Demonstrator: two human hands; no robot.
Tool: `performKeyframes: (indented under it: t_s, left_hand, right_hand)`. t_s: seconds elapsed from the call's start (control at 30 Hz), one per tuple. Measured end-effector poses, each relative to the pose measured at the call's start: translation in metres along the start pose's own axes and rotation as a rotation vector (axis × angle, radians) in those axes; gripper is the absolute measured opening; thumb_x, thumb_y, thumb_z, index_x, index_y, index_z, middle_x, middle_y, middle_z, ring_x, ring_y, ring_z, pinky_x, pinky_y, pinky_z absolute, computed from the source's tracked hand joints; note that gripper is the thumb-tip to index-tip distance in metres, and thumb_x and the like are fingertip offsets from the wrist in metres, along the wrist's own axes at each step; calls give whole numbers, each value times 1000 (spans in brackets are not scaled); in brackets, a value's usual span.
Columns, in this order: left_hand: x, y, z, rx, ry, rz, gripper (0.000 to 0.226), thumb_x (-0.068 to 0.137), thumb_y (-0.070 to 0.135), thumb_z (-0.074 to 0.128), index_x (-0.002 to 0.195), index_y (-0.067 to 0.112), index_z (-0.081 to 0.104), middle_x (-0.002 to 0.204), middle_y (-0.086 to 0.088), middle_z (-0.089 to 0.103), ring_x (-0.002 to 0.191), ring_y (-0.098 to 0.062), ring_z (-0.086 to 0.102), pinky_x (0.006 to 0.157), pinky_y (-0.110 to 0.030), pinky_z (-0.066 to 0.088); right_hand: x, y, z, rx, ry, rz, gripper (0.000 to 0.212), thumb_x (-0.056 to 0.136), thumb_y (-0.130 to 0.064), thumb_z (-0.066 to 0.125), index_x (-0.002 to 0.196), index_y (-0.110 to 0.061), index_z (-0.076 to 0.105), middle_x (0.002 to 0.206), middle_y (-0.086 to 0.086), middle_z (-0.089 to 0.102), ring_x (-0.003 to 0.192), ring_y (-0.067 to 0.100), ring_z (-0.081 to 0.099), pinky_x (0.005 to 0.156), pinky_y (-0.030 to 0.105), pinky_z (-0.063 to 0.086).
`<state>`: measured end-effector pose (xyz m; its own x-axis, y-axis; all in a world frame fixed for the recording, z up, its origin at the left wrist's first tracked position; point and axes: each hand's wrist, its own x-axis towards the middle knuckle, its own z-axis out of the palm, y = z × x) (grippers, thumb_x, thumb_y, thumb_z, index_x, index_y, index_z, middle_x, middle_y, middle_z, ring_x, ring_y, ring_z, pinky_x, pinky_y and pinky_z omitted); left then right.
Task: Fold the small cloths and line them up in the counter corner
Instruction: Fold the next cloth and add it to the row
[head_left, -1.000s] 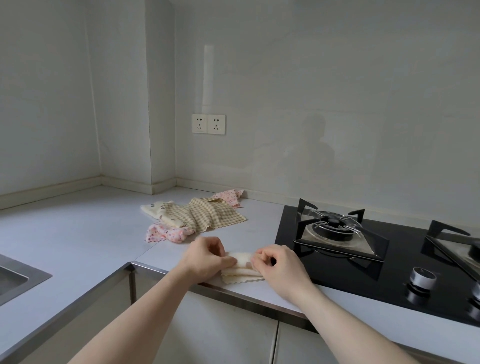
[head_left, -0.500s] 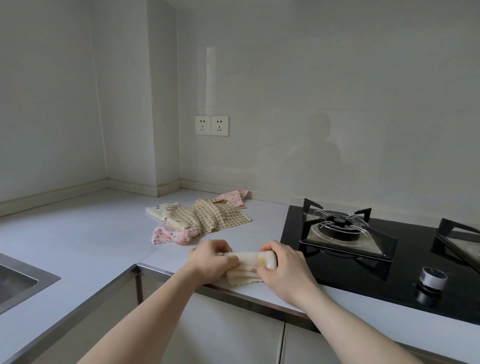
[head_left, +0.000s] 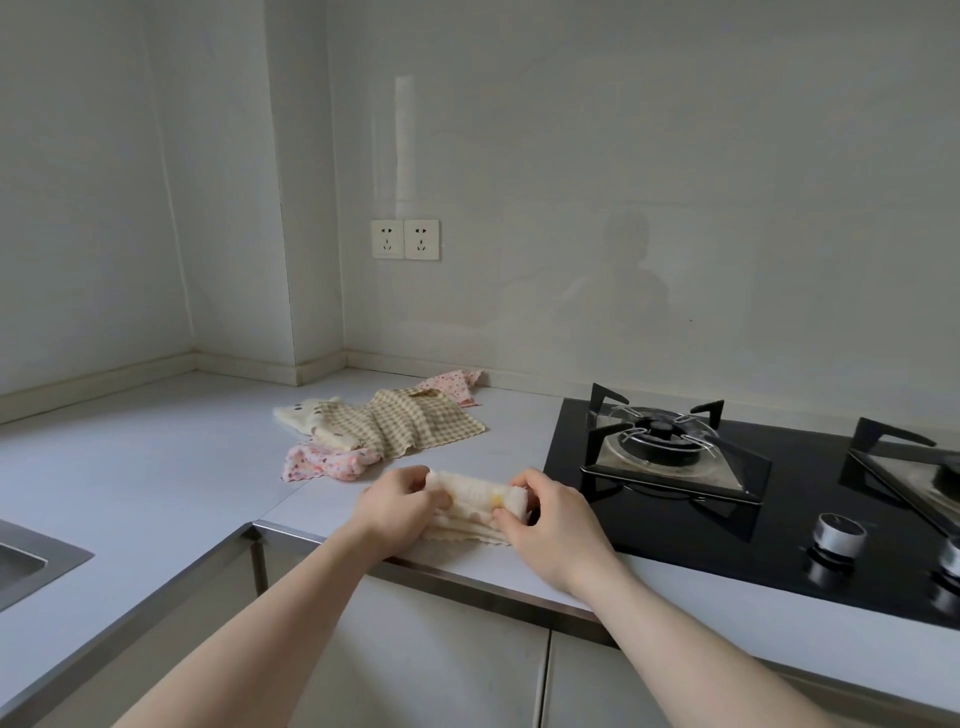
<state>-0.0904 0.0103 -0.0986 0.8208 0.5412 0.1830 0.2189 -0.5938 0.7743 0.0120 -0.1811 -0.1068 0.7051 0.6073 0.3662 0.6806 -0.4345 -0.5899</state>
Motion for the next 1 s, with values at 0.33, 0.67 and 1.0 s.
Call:
performKeyframes:
  t_s: [0.33, 0.67, 1.0]
  left_hand:
    - [-8, -8, 12, 403, 78, 150, 30, 84, 44, 33, 81, 21, 52, 108, 8, 52, 111, -17, 45, 98, -37, 38]
    - [-8, -14, 19, 485, 95, 192, 29, 84, 47, 29, 90, 27, 49, 112, 18, 43, 103, -10, 39, 96, -27, 35]
    - [-38, 92, -31, 423, -293, -259, 17, 92, 37, 45, 90, 20, 46, 106, -3, 53, 101, -28, 55, 81, -37, 42]
  right_hand:
    - [-1, 4, -4, 36, -95, 33, 29, 77, -54, 54, 103, -43, 55, 100, -15, 66, 95, 13, 62, 79, 42, 58]
    - [0, 15, 3, -24, -135, 20, 24, 86, -48, 60, 108, -45, 50, 104, -24, 54, 101, 2, 50, 80, 29, 50]
    - [6, -63, -64, 155, -404, 402, 26, 85, -9, 66, 97, -31, 63, 100, -4, 68, 89, 12, 64, 70, 17, 47]
